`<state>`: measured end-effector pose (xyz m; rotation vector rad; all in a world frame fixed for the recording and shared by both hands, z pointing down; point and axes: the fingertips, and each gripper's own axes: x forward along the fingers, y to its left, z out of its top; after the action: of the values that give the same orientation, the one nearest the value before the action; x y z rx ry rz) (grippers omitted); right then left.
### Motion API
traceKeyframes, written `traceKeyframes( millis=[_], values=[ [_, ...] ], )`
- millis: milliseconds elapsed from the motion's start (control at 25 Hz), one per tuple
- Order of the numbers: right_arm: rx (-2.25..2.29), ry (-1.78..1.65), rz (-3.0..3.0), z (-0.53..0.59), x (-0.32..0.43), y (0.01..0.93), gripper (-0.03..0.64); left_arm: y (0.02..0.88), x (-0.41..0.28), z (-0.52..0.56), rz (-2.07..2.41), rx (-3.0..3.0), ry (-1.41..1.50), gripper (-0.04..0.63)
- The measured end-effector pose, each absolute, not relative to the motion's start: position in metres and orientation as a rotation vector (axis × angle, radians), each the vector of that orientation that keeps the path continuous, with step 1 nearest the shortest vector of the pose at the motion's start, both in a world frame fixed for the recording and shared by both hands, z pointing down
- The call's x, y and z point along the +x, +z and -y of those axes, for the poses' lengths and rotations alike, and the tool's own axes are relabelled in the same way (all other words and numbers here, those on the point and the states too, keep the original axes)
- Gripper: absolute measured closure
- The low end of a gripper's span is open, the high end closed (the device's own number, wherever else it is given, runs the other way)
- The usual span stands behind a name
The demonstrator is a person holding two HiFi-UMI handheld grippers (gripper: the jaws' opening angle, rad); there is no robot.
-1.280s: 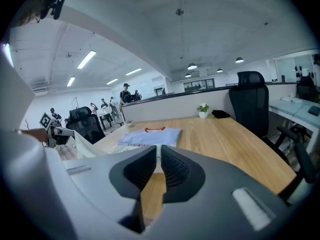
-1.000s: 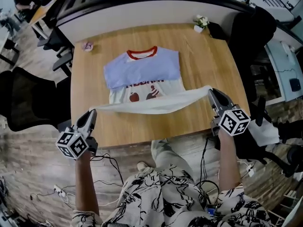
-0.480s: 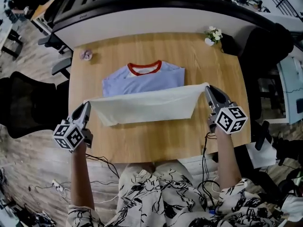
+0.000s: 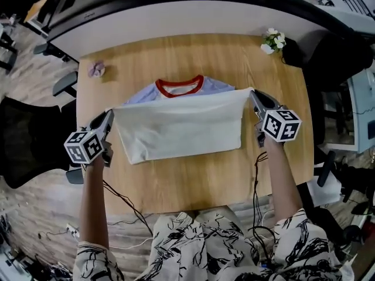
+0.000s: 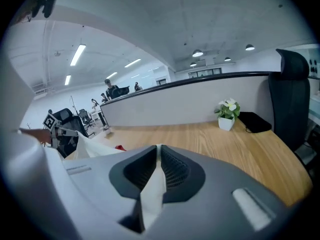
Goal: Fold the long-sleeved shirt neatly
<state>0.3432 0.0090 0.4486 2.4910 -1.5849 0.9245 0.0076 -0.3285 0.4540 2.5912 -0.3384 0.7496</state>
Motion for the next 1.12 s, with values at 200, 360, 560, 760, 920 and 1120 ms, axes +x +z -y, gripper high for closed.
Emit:
traceKeyframes(
  millis=[200, 360, 560, 760, 920, 1120],
  values=[
    [2.451, 1.023, 1.507, 0.013, 0.367, 0.503, 0.577, 0.51, 0.029, 0.352, 0.284, 2.54, 0.874, 0.572],
    [2.395, 1.104, 1.453, 0.029, 0.38, 0.543, 0.575, 0.546, 0.041, 0.369, 0.273, 2.492, 0.934, 0.572],
    [2.355, 1.18, 1.388, 0.036, 0.389, 0.577, 0.575, 0.576, 0.048, 0.375, 0.255, 2.468, 0.988, 0.571],
    [2.313, 1.213, 1.354, 0.036, 0.393, 0.596, 0.574, 0.592, 0.051, 0.376, 0.241, 2.47, 1.036, 0.569],
    [2.27, 1.203, 1.372, 0.036, 0.393, 0.601, 0.569, 0.598, 0.052, 0.376, 0.205, 2.497, 1.054, 0.564],
    [2.347, 1.262, 1.447, 0.031, 0.403, 0.591, 0.503, 0.587, 0.047, 0.391, 0.172, 2.5, 0.939, 0.393]
  ],
)
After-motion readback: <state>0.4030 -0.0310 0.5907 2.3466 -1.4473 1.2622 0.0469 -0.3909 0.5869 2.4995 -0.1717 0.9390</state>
